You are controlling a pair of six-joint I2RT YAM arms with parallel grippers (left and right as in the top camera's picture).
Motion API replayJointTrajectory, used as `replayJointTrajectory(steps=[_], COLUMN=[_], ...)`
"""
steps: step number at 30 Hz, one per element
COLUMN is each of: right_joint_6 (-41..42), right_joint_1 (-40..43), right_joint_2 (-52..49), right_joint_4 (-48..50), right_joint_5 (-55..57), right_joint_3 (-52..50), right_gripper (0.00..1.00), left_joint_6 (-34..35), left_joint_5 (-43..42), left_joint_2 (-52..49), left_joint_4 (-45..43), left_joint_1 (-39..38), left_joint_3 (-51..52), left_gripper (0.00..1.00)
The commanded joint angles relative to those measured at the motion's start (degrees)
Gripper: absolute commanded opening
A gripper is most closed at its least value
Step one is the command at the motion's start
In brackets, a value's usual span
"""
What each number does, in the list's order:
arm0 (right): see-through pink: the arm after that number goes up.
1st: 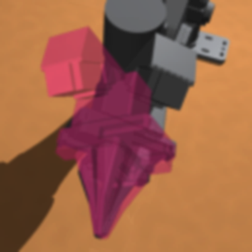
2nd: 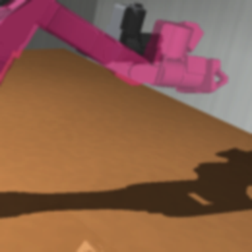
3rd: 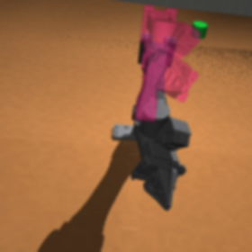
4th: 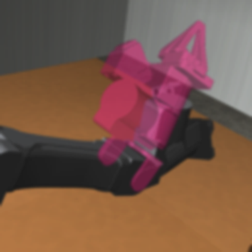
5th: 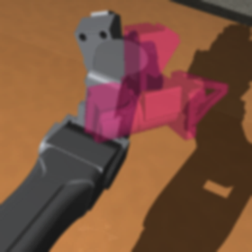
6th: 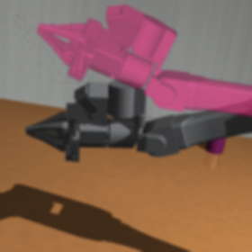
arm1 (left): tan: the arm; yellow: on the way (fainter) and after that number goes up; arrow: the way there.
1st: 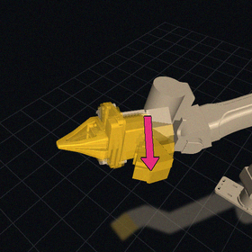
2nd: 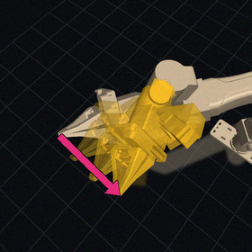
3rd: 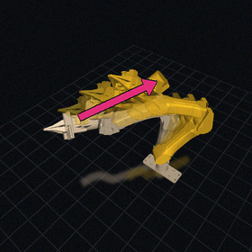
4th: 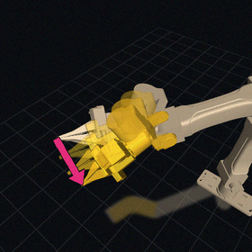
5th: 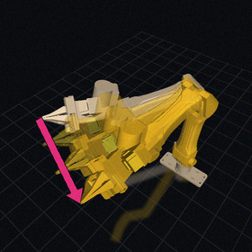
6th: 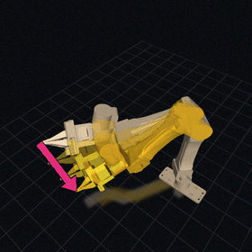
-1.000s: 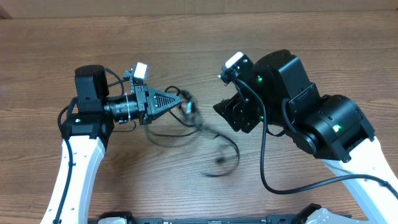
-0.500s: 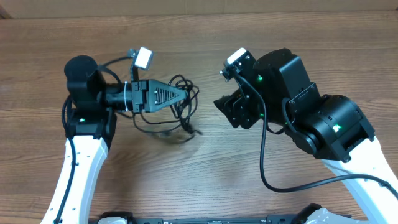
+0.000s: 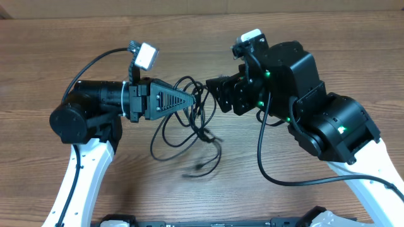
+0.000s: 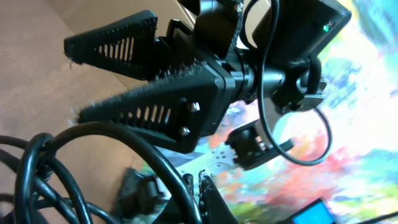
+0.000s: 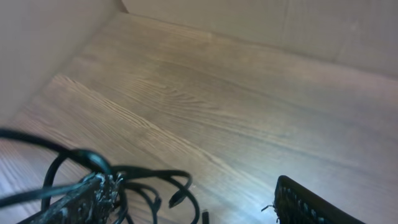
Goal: Untangle cables
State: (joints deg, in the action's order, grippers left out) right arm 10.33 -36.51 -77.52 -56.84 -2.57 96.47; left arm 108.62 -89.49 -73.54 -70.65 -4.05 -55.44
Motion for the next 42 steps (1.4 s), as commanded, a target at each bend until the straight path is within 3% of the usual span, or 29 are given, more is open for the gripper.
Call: replayJointTrajectory(steps=[1,5,10,17,24,25,26,27,28,29,42], right_joint_6=[7.50,12.52,14.71,18.32,18.38,18.38,18.38,18.38,18.38,18.36,18.18], right_joint_1=[-0.02,-0.02,-0.09,-0.20,-0.35,-0.66,-1.07,-1.57,-2.16,-2.73,-2.99], right_joint_2=[0.76,0.63,0.59,-0.87,-4.85,-5.46,-5.88,-6.36,-6.73,-7.28,-7.82], right_joint_4=[-1.16,-3.65,-5.90,-9.05,-8.66,-8.41,-8.22,-8.04,-7.96,-7.96,-11.63], right_joint_5=[-0.31,-5.92,-16.00,-19.71,-25.83,-26.27,-26.27,-26.23,-26.21,-25.94,4.68], right_joint_3=[1.01,1.01,1.01,1.01,1.01,1.01,1.01,1.01,1.01,1.01,1.01], right_gripper=[0.79,0.71,0.71,0.76,0.72,0.69,0.59,0.41,0.12,0.04,0.04], left_joint_6=[8.85,8.81,8.61,8.74,8.83,8.81,8.81,8.81,8.81,8.81,10.82], left_joint_5=[-1.18,-1.18,-1.18,-1.14,-0.98,-1.03,-1.03,-1.03,-1.03,-1.03,-1.05], left_joint_2=[0.59,0.59,0.57,0.57,0.57,0.57,0.52,0.52,0.52,0.52,0.55], left_joint_4=[-1.05,-1.05,-1.20,-1.20,-0.07,0.13,0.13,0.13,0.11,0.11,0.09], left_joint_1=[0.00,0.00,0.00,0.00,0.00,0.00,0.02,0.02,0.02,0.02,5.64], left_joint_3=[-0.63,-0.63,-0.63,-0.70,-2.36,-2.84,-3.23,-3.65,-4.00,-4.28,-4.74], left_gripper=[0.04,0.04,0.04,0.04,0.04,0.04,0.04,0.04,0.04,0.04,0.04])
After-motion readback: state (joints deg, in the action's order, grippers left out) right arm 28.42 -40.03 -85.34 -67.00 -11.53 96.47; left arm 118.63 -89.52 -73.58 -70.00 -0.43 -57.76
